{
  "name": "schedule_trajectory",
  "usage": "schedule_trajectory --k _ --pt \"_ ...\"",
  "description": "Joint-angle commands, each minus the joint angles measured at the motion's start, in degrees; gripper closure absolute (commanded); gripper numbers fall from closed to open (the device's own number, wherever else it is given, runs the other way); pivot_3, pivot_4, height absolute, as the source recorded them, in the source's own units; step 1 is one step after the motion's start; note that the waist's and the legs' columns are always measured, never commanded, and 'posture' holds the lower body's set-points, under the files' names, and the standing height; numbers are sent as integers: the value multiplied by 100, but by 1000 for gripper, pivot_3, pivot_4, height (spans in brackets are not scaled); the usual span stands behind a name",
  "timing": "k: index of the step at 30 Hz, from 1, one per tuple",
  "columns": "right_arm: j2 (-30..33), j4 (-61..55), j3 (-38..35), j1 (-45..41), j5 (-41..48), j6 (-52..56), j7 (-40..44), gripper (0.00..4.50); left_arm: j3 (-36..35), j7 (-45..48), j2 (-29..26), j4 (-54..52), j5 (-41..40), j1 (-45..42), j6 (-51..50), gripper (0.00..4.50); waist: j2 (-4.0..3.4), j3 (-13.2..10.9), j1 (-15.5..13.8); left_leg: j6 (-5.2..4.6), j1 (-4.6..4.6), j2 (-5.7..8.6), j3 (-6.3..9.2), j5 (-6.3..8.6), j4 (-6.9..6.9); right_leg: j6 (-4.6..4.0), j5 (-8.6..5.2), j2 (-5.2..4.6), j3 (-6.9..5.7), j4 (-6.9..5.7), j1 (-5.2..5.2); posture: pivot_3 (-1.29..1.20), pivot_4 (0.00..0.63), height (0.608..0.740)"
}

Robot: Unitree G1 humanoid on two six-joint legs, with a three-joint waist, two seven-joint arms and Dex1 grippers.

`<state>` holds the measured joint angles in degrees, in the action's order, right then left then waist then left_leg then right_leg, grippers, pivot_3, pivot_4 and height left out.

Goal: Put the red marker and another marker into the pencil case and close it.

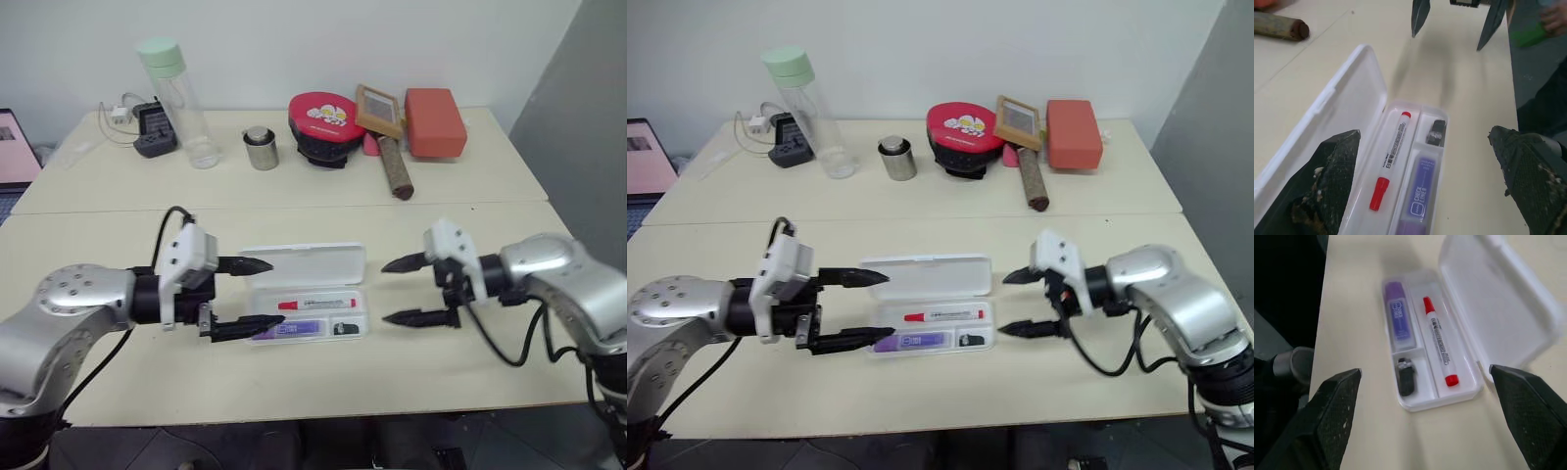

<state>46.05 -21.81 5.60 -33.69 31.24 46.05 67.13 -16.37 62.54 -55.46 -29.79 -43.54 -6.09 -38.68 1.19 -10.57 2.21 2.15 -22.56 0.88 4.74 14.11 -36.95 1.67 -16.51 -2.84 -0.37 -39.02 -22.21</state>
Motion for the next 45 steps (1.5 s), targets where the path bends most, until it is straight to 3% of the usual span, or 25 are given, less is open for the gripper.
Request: schedule_trajectory --k 1,7,14,22,33,45 --pt "-549 1036 9 -1077 -241 -265 -432 1246 -638 -89 -129 -135 -264 135 -111 0 0 0 29 0 5 -9 -5 0 1 -8 5 6 0 0 1 0 150 740" --pt "-1575 3257 1080 -2557 -1521 -1106 -703 2753 -1251 -278 -126 12 -475 238 -254 0 -1 -1 51 2 5 -48 -17 -1 4 -37 12 71 -1 1 -4 0 150 740" --pt "-2589 4926 1843 -3224 -2394 -1976 -477 4491 -1686 -470 -97 -150 -726 483 -405 0 -5 -3 49 6 -15 -53 -11 -1 3 -42 9 68 1 2 -22 0 150 740" --pt "-2778 4602 1937 -3226 -2609 -2007 -28 4491 -1999 -574 -141 -251 -805 751 -487 0 -7 -4 -34 9 -15 -51 -7 1 1 -42 9 67 -1 1 -23 0 150 740" --pt "-2398 2771 2283 -2470 -2601 -1450 479 4491 -1927 -533 -227 -146 -746 733 -421 0 -8 -5 -37 10 -14 -54 -4 2 2 -42 9 67 -3 0 -23 0 150 740" --pt "-1957 1683 2862 -1633 -2731 -1370 675 4491 -1662 -415 -337 25 -710 461 -380 0 -7 -4 -37 10 -13 -53 -5 2 3 -42 9 68 -2 4 -22 0 150 740"
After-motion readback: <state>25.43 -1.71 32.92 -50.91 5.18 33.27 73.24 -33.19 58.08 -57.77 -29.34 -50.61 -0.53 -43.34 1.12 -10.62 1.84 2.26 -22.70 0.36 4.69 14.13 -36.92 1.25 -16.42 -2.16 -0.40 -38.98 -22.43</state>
